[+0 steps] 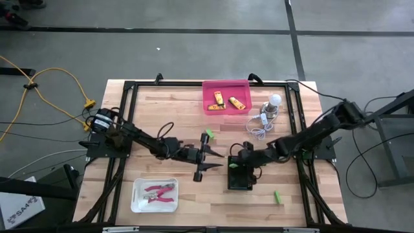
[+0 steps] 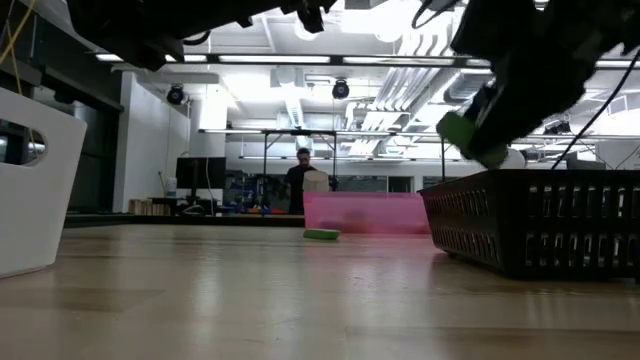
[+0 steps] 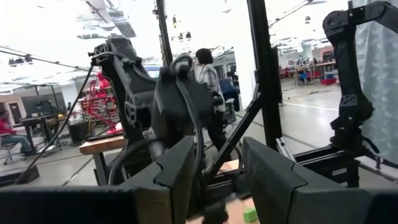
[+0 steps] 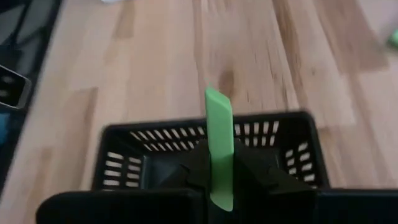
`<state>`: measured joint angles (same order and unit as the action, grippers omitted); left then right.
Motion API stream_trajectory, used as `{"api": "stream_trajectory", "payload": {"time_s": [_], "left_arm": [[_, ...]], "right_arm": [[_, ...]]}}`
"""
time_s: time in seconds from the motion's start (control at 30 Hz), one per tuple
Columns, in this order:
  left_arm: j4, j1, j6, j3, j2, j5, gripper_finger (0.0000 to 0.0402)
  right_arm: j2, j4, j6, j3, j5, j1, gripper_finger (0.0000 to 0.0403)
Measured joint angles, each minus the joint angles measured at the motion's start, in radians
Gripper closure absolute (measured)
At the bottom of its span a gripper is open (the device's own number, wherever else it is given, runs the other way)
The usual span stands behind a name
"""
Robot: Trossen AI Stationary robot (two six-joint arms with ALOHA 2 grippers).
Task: Pick & Place School Supplies
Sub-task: Put the green eraser into the black bin
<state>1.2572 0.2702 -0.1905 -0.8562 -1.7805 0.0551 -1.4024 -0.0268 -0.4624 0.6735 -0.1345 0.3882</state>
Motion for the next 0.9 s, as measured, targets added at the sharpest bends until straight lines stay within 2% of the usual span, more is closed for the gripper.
{"api": "stream_trajectory", "payload": {"time_s": [0.23, 0.6, 0.9], "left_arm": [[0.0, 0.043, 0.001, 0.0, 0.0, 0.045, 0.0268], [0.0, 0.107, 0.002, 0.0, 0.0, 0.084, 0.0268], [0.002, 0.113, -0.019, 0.0, 0.0, 0.094, 0.0268]], "right_arm": [[-0.074, -0.007, -0.073, 0.0, 0.004, 0.001, 0.037], [-0.077, -0.06, -0.17, 0.0, 0.013, 0.001, 0.037], [-0.077, -0.104, -0.226, 0.0, 0.027, 0.001, 0.0361]]}}
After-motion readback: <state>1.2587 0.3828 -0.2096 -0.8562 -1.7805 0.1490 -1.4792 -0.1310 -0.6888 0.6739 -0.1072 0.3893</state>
